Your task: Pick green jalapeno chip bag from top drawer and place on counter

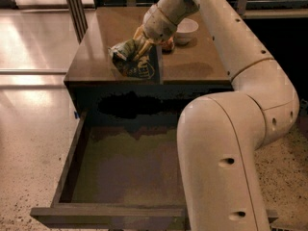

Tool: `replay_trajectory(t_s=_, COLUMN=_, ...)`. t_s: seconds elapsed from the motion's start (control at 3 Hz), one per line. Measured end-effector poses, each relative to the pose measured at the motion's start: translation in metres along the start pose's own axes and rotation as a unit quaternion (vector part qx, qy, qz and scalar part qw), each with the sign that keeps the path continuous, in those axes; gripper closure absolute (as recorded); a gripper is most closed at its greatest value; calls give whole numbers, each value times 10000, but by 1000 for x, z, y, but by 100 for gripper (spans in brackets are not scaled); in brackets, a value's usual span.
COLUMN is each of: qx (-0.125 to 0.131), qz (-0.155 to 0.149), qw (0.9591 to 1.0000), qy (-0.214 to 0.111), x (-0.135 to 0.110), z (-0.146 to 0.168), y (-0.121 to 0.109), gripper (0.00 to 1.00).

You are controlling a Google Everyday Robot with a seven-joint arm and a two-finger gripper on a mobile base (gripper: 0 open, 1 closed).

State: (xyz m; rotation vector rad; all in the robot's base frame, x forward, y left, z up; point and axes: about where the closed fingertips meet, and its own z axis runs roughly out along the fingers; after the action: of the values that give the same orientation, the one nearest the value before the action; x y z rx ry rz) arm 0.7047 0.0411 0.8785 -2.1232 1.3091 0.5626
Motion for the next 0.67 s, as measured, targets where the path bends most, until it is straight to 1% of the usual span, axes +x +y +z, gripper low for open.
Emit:
replay_trajectory(t_s=0.33, qx=77, qz=-203, qw=9997, qy=92, x=-5, z=4, y=-16, gripper=100)
replay_trajectory(t_s=0.67, qx=438, qz=-743, qw=9963, qy=20, x=-23, z=28, y=-62, gripper=100)
